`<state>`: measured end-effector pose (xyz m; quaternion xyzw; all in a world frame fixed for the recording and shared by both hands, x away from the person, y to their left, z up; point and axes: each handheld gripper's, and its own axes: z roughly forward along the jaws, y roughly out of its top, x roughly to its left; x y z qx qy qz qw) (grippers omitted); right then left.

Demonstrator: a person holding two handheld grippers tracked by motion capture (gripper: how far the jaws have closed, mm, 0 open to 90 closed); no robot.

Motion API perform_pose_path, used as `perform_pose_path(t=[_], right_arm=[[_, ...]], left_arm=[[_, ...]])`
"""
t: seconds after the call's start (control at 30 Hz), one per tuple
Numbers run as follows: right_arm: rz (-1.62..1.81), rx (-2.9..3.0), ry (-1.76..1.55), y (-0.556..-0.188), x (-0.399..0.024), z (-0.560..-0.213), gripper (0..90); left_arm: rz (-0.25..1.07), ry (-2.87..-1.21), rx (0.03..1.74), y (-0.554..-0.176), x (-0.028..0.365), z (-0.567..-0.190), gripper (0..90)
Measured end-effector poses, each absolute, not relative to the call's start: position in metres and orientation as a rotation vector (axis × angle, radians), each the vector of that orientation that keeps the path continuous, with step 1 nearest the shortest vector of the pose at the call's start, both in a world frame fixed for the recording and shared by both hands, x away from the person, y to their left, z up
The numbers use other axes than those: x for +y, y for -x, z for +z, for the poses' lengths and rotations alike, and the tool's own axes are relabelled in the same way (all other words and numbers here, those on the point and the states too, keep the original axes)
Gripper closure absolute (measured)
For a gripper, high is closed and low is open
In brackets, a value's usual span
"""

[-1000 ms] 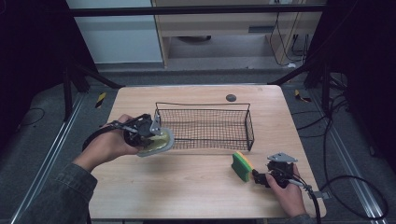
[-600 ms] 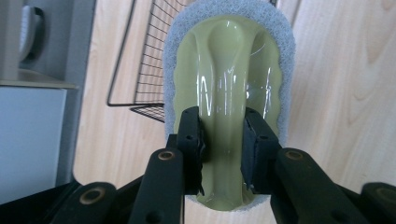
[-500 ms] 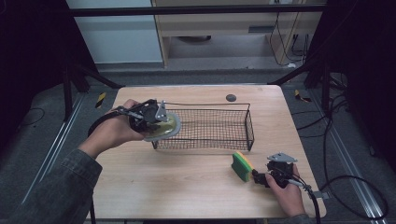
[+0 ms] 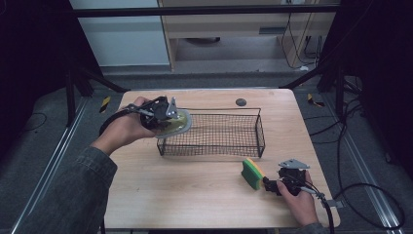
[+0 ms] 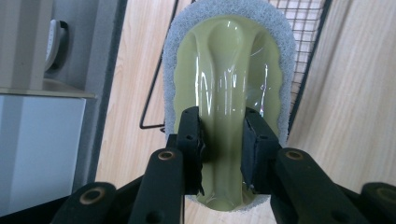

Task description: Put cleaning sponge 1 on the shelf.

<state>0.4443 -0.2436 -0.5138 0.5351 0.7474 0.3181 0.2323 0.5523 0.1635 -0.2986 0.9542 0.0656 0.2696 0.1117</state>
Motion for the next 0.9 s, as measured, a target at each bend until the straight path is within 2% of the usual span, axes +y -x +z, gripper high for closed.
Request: perform_pose_path(t=[0.9], right_arm=[[0.877, 2.057, -1.466, -0.445, -0.244, -0.514, 0.4]], left_arm=[[0.833, -2.781, 0.156, -0.574, 0.145, -0.309, 71.3]])
